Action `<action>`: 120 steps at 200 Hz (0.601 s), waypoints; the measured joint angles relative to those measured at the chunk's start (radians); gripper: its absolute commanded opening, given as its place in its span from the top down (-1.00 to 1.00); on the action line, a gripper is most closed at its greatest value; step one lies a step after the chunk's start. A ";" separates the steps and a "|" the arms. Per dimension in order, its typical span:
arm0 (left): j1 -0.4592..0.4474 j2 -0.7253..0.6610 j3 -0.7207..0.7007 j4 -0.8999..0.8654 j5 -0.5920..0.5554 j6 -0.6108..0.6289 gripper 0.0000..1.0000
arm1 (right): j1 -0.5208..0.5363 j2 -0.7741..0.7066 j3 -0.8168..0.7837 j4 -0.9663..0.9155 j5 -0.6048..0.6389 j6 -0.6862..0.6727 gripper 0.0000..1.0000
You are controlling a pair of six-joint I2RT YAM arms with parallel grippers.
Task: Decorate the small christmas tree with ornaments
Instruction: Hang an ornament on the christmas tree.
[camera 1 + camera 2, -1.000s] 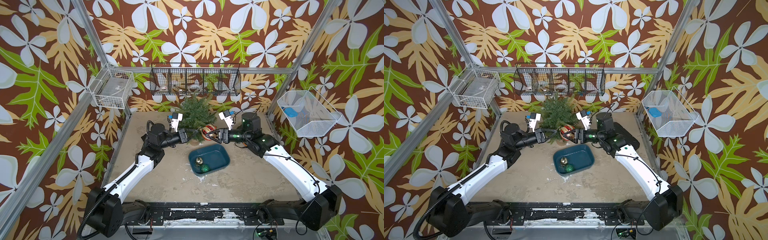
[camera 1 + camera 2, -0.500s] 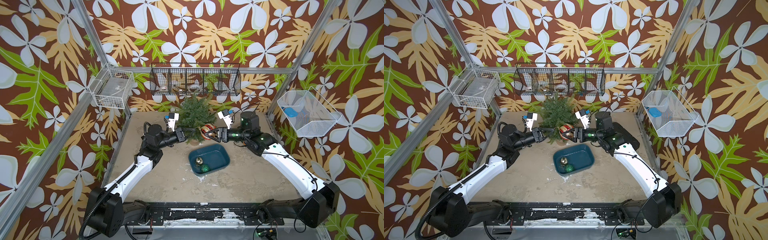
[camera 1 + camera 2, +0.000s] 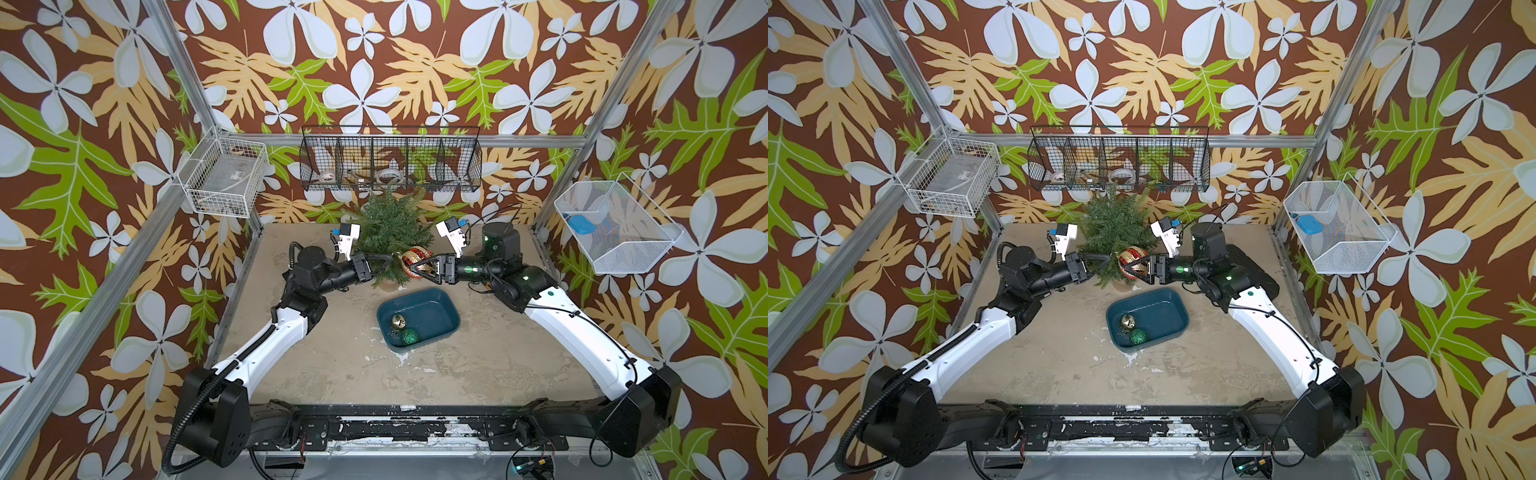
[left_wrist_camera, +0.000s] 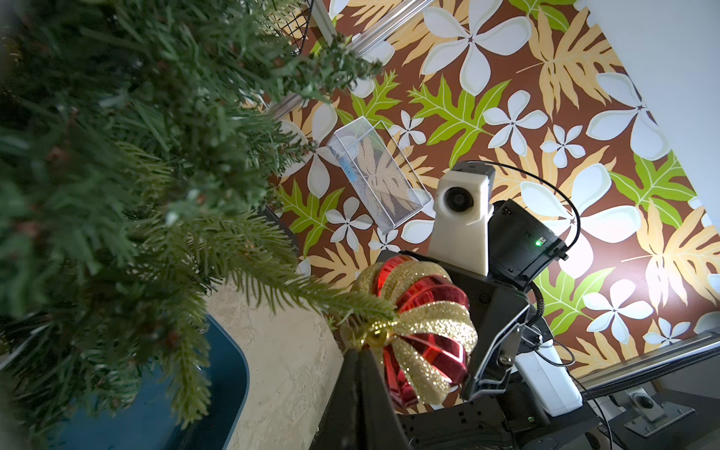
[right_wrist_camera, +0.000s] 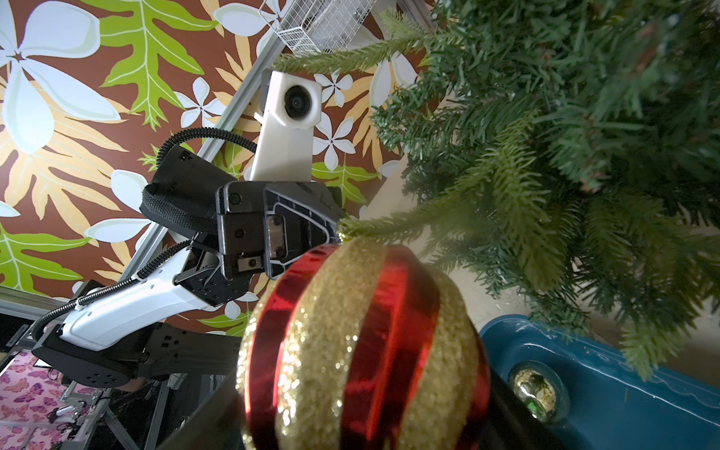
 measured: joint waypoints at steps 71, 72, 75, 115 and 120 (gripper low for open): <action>0.000 -0.010 0.054 -0.099 0.005 0.053 1.00 | -0.002 -0.030 -0.020 -0.012 0.010 -0.015 -0.47; 0.000 -0.010 0.056 -0.103 0.005 0.055 1.00 | -0.002 -0.030 -0.020 -0.012 0.010 -0.016 -0.48; 0.000 -0.012 0.062 -0.114 0.006 0.063 1.00 | -0.002 -0.033 -0.022 -0.012 0.010 -0.022 -0.47; 0.000 -0.010 0.161 -0.299 0.005 0.167 1.00 | -0.001 -0.046 -0.056 -0.002 0.024 -0.034 -0.47; 0.000 -0.006 0.170 -0.317 0.005 0.178 1.00 | -0.001 -0.046 -0.059 0.000 0.024 -0.033 -0.48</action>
